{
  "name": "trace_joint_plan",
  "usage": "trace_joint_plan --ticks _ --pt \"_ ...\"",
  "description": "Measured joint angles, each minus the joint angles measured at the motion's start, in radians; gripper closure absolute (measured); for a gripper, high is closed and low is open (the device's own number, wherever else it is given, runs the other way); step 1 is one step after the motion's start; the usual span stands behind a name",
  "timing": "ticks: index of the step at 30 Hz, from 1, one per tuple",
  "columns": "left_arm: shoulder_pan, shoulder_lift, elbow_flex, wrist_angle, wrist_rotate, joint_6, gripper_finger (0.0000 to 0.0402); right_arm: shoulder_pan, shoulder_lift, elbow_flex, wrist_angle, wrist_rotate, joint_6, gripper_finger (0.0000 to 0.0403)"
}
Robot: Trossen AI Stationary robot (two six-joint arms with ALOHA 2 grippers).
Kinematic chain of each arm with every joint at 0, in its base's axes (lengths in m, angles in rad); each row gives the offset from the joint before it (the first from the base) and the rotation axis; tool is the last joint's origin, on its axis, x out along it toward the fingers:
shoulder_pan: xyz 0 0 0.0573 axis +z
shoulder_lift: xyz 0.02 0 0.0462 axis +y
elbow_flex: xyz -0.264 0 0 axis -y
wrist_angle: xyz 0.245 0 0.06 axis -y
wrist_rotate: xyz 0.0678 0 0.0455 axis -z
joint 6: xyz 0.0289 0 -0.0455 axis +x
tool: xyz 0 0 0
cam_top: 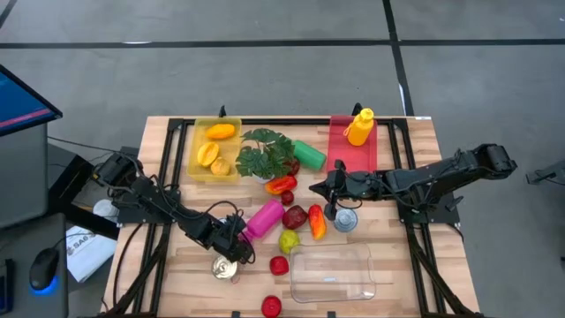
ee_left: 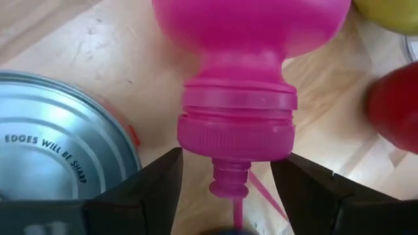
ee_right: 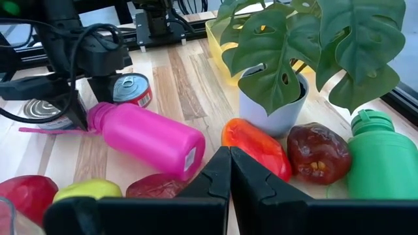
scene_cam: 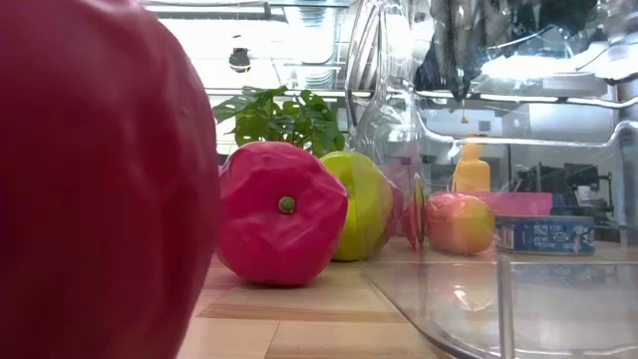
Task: Pick & Place Food Item
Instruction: Put the pink water bottle into the pink bin
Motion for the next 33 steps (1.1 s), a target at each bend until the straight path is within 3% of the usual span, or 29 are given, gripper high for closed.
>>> trace_joint_plan --ticks 10,33 --pt "0.015 0.000 -0.019 -0.002 0.006 0.023 0.0211 -0.001 0.000 0.000 0.000 0.000 0.000 0.0401" --pt "0.018 0.000 -0.018 0.013 0.006 0.060 0.0355 -0.001 0.000 0.000 0.000 0.000 0.000 0.0401"
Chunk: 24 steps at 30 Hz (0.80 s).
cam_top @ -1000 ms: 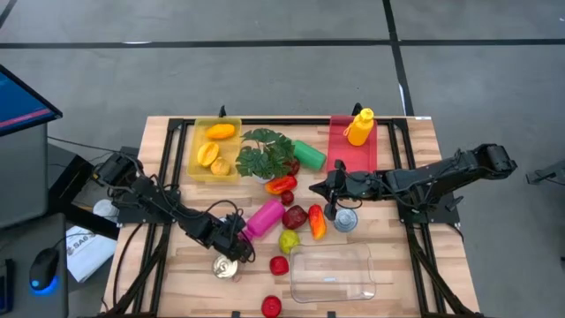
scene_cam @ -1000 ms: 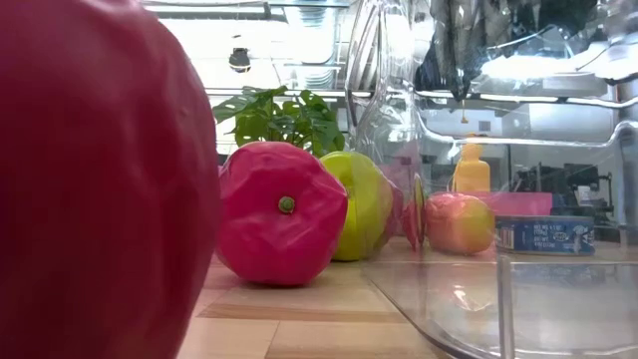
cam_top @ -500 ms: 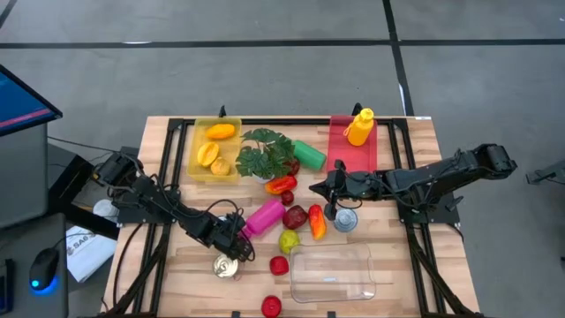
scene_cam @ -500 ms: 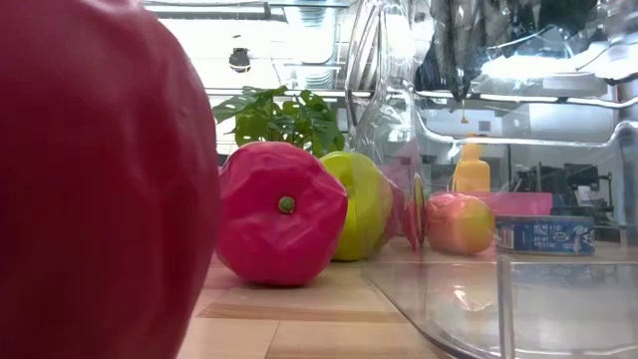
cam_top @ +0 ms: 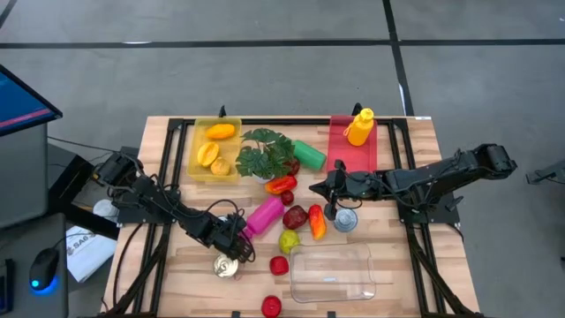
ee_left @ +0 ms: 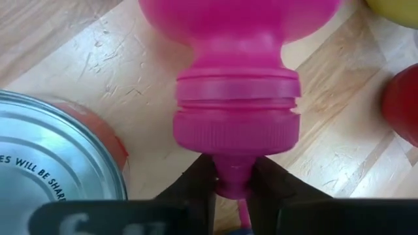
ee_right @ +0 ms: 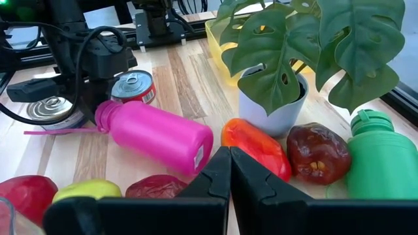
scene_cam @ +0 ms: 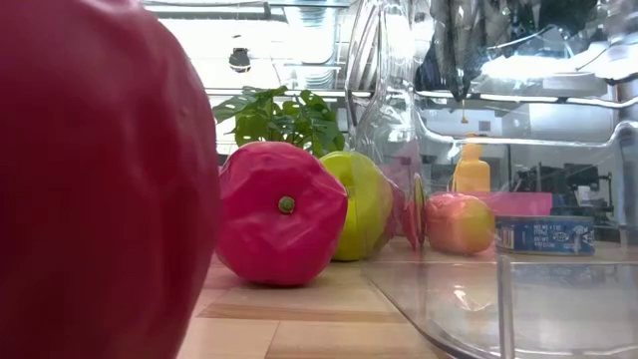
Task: Pick & Place Food Item
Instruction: Put the pink water bottle into the pink bin
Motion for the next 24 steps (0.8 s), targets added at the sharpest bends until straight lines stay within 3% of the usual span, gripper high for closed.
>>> trace_joint_plan --ticks 24 --pt "0.002 -0.048 0.001 0.067 0.106 0.028 0.0362 0.000 0.000 0.000 0.000 0.000 0.002 0.0401"
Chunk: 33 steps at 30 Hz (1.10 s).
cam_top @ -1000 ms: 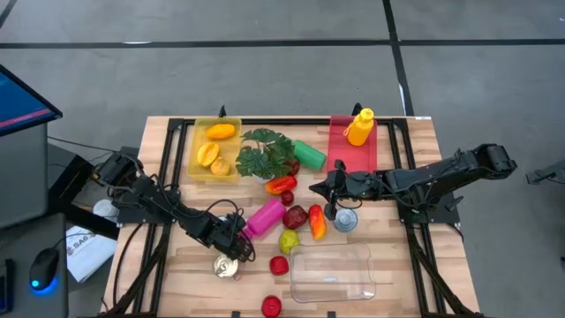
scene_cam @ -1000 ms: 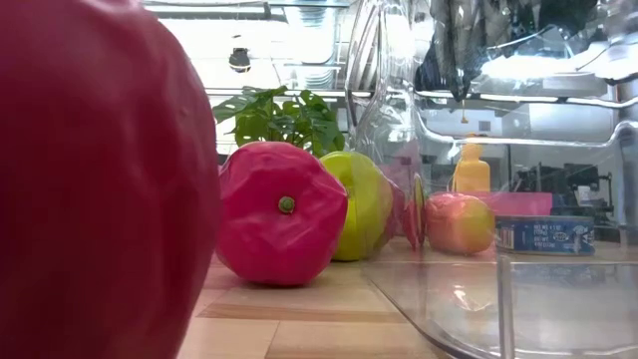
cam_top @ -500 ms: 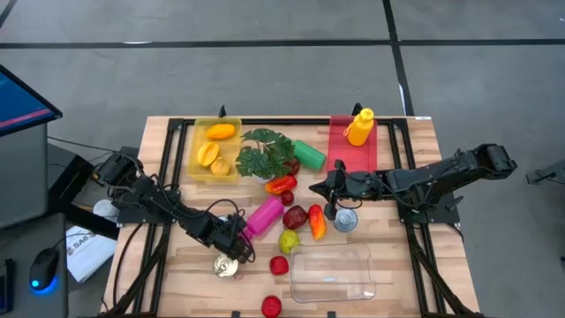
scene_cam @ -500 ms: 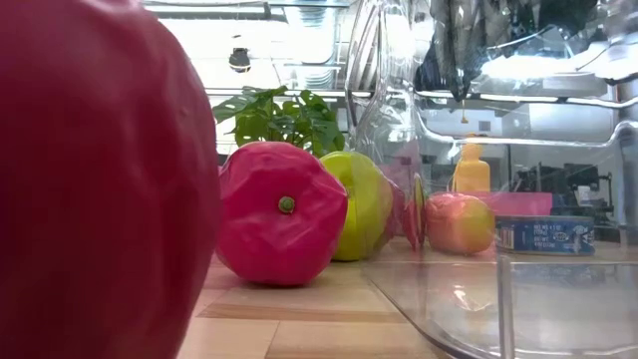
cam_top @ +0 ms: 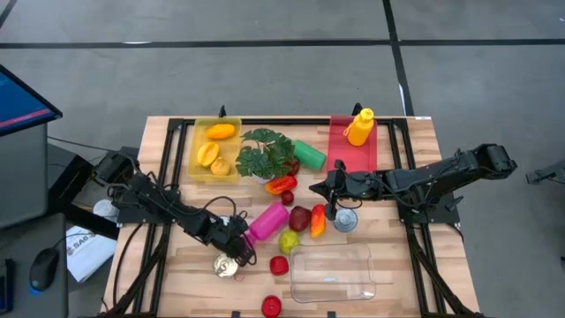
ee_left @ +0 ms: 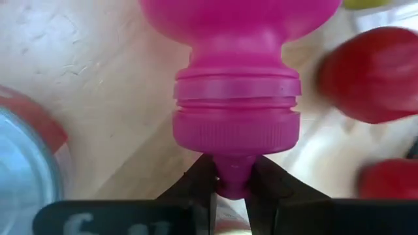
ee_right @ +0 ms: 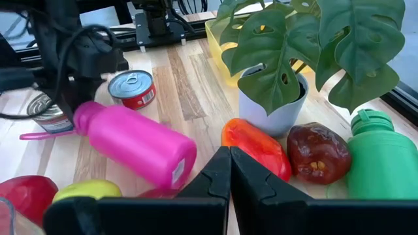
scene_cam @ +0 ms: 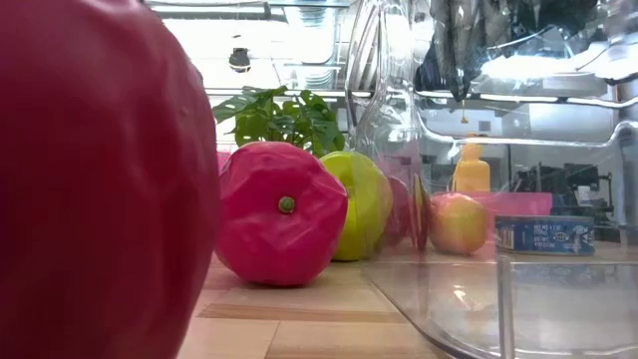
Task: Pick & Place Food Item
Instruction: Put the pink water bottle into the pink bin
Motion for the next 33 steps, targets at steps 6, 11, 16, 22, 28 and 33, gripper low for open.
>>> trace_joint_plan --ticks 6,11,16,22,28,33 --pt "0.000 -0.134 0.000 -0.014 -0.009 0.001 0.0362 0.000 0.000 0.000 -0.003 0.000 0.000 0.0401" --pt "0.007 -0.250 0.000 -0.029 0.007 0.000 0.0364 0.000 0.000 0.000 0.002 0.000 0.000 0.0401" --pt "0.038 -0.348 0.000 -0.030 0.064 0.000 0.0363 0.000 0.000 0.000 0.006 0.000 0.000 0.0401" --pt "0.067 -0.418 0.000 -0.032 0.120 0.016 0.0364 0.000 0.000 0.000 0.009 -0.002 0.000 0.0401" --pt "0.102 -0.464 0.000 -0.029 0.187 0.019 0.0361 0.000 0.000 0.000 0.030 -0.003 0.000 0.0401" --pt "0.120 -0.499 0.000 -0.020 0.189 0.068 0.0364 0.000 0.000 0.000 0.030 -0.003 0.000 0.0401"
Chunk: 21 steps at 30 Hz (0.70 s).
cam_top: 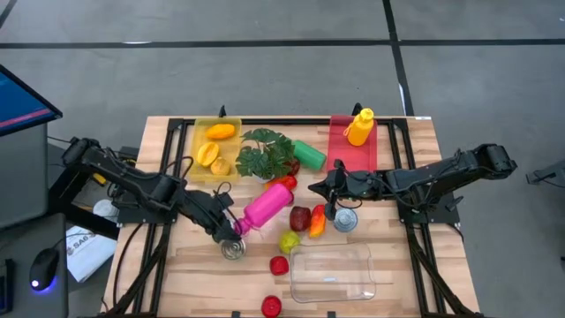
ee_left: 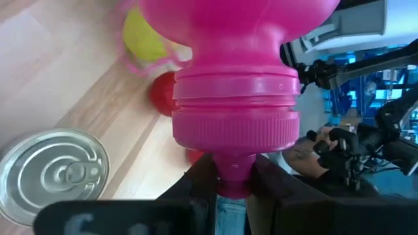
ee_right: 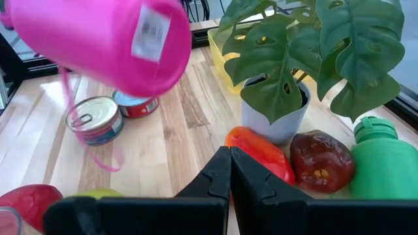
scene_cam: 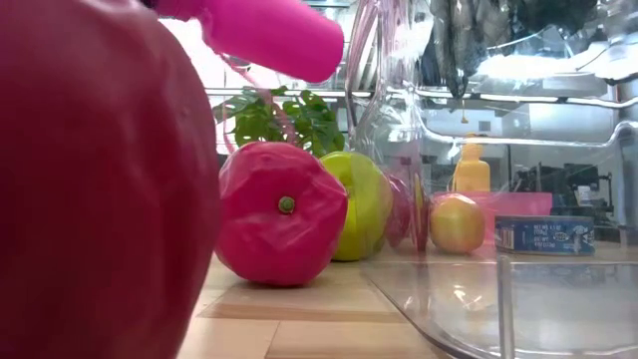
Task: Pick & Place Food Item
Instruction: Put the pink water bottle into the pink bin
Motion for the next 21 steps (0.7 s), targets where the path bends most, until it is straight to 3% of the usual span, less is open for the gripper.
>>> trace_joint_plan --ticks 4,11,21 --pt "0.006 -0.005 0.000 -0.003 0.000 0.003 0.0360 0.001 0.000 0.000 0.030 -0.005 -0.013 0.0401" --pt "0.006 -0.003 0.000 -0.006 0.000 0.003 0.0364 0.045 0.000 0.000 0.229 -0.247 -0.288 0.0401" --pt "0.006 -0.003 0.000 -0.007 0.000 0.003 0.0364 0.073 0.000 0.000 0.343 -0.262 -0.362 0.0401"
